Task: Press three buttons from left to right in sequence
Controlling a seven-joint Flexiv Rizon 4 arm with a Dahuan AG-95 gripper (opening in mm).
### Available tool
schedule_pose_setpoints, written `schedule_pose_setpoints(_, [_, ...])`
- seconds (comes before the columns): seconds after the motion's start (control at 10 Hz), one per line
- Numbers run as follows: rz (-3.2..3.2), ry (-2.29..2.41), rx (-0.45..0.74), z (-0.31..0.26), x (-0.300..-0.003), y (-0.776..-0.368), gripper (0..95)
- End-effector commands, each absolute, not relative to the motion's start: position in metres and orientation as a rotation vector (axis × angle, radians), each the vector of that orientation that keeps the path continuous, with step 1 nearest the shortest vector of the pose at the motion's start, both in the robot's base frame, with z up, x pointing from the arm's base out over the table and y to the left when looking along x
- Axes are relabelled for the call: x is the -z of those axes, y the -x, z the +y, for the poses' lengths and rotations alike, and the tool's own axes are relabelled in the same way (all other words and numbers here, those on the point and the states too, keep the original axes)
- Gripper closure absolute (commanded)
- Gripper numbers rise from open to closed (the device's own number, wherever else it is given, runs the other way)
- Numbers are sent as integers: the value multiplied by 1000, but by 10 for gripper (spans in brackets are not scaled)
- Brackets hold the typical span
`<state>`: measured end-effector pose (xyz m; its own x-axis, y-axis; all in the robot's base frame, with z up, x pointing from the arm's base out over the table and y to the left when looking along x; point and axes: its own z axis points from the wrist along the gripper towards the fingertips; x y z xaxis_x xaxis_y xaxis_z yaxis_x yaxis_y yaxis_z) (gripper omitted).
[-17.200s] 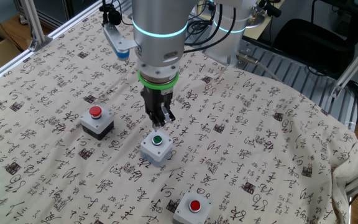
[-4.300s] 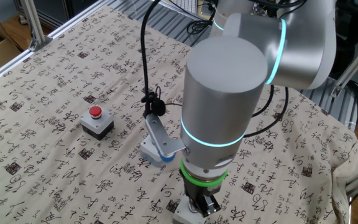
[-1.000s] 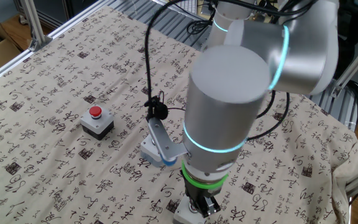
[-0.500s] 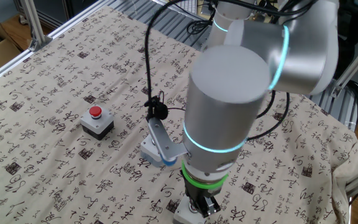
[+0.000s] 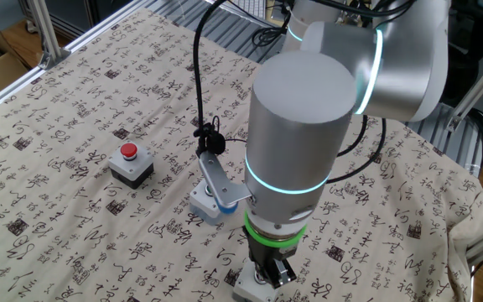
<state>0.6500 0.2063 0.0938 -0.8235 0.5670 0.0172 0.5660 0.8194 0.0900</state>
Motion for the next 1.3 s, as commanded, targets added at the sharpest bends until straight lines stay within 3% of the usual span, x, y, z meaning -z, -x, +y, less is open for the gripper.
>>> schedule_pose_setpoints(0.1, [2992, -931, -150, 205, -99, -648, 950])
schedule_pose_setpoints(0.8, [3000, -910, -137, 201, -111, -645, 950])
schedule_pose_setpoints(1.3, [3017, -887, -126, 179, -140, -634, 950])
